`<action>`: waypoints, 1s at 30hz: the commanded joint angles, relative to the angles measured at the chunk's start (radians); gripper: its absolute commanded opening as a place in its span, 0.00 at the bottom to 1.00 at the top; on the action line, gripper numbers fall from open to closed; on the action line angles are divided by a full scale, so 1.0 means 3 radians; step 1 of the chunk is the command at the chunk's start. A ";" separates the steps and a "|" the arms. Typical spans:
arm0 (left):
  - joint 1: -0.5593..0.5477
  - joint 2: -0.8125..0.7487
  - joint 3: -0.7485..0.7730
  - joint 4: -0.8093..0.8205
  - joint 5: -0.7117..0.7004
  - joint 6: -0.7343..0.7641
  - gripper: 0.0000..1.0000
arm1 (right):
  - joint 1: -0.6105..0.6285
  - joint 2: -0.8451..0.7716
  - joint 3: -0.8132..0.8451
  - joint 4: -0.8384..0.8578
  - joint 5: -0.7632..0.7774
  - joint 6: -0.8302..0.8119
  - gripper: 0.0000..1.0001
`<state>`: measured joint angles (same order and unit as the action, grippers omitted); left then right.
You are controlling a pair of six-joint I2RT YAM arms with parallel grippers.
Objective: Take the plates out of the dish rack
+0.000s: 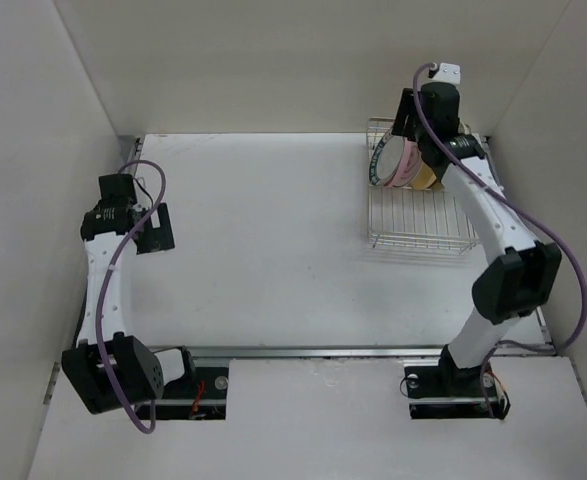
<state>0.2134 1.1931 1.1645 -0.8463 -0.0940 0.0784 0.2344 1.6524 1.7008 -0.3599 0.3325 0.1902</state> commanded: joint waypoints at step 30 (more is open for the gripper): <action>0.0020 0.0298 0.0015 -0.0027 0.0191 0.0102 1.00 | 0.0031 0.1548 0.1203 -0.0344 0.1187 -0.0092 0.23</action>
<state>0.2134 1.2865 1.1645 -0.8463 -0.0521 0.0971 0.2367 2.1143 2.0174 -0.4679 0.6384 0.1684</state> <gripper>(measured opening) 0.997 0.267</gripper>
